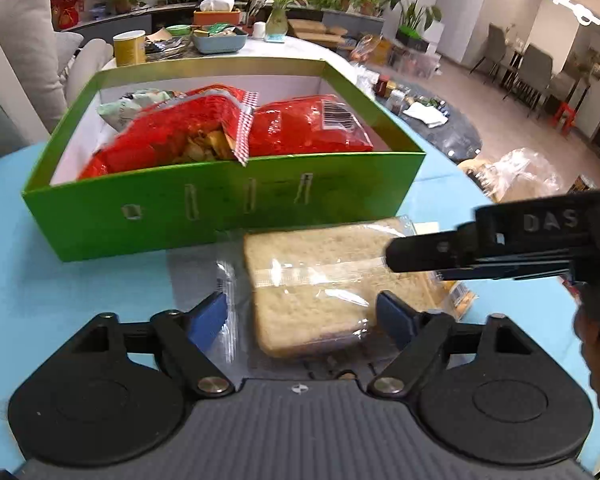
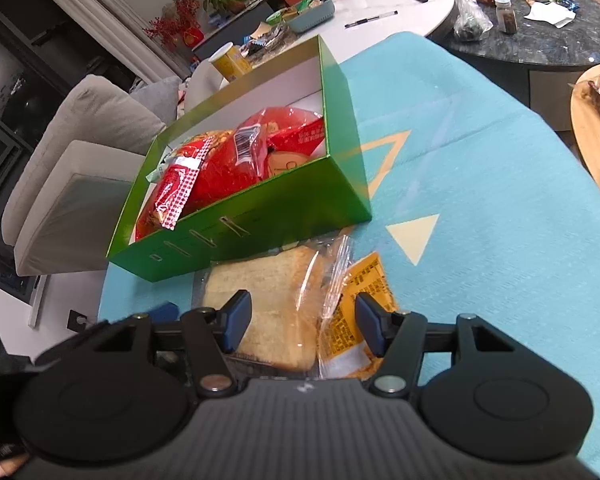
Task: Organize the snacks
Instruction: 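Lift the bread loaf and lower it into the green box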
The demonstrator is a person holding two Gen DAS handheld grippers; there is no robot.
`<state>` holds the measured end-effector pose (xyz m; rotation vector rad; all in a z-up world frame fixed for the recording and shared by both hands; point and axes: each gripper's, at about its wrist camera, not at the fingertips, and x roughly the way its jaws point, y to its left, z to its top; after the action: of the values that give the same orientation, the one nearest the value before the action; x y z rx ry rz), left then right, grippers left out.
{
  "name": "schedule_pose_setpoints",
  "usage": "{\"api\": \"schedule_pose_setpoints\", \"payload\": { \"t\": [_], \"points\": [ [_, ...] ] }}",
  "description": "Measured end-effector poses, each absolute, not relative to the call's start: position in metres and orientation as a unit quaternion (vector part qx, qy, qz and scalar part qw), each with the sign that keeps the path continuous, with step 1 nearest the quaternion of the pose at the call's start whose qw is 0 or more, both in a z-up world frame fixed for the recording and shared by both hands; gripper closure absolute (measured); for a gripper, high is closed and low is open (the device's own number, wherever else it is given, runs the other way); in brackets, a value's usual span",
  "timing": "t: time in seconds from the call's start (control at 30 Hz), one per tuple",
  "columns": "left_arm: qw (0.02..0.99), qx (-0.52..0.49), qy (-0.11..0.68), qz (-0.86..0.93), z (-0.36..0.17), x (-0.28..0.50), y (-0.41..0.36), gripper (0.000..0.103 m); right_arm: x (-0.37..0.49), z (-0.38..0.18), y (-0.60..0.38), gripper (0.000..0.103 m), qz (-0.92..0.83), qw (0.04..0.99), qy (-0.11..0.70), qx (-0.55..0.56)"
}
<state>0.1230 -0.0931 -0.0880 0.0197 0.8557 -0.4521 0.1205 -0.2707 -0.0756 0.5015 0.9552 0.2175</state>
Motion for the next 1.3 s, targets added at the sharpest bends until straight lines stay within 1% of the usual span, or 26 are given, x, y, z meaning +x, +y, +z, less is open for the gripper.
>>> {"api": "schedule_pose_setpoints", "payload": {
  "t": [0.1,0.23,0.27,0.47,0.67,0.87,1.07,1.3],
  "points": [
    [0.883,0.002,0.413,-0.224,-0.088,0.126,-0.094,0.02,0.123,-0.077,-0.265,0.039,0.105,0.854,0.454,0.229],
    [0.884,0.009,0.403,-0.235,-0.084,0.122,-0.1,0.027,0.123,-0.074,-0.253,0.038,0.102,0.861,0.456,0.203],
    [0.885,0.005,0.397,-0.242,-0.082,0.118,-0.1,0.031,0.122,-0.074,-0.251,0.038,0.103,0.862,0.456,0.197],
    [0.902,0.007,0.36,-0.239,-0.058,0.097,-0.095,0.031,0.109,-0.062,-0.248,0.04,0.119,0.866,0.441,0.205],
    [0.924,0.015,0.301,-0.236,-0.019,0.086,-0.093,0.031,0.094,-0.021,-0.245,0.04,0.136,0.891,0.387,0.195],
    [0.937,0.028,0.262,-0.229,0.011,0.099,-0.097,0.031,0.107,0.009,-0.244,0.04,0.149,0.908,0.347,0.182],
    [0.944,0.033,0.251,-0.213,0.021,0.129,-0.102,0.031,0.138,0.022,-0.245,0.04,0.153,0.914,0.33,0.18],
    [0.943,0.048,0.259,-0.202,0.014,0.169,-0.11,0.031,0.17,0.012,-0.25,0.04,0.15,0.91,0.336,0.192]
  ]
}}
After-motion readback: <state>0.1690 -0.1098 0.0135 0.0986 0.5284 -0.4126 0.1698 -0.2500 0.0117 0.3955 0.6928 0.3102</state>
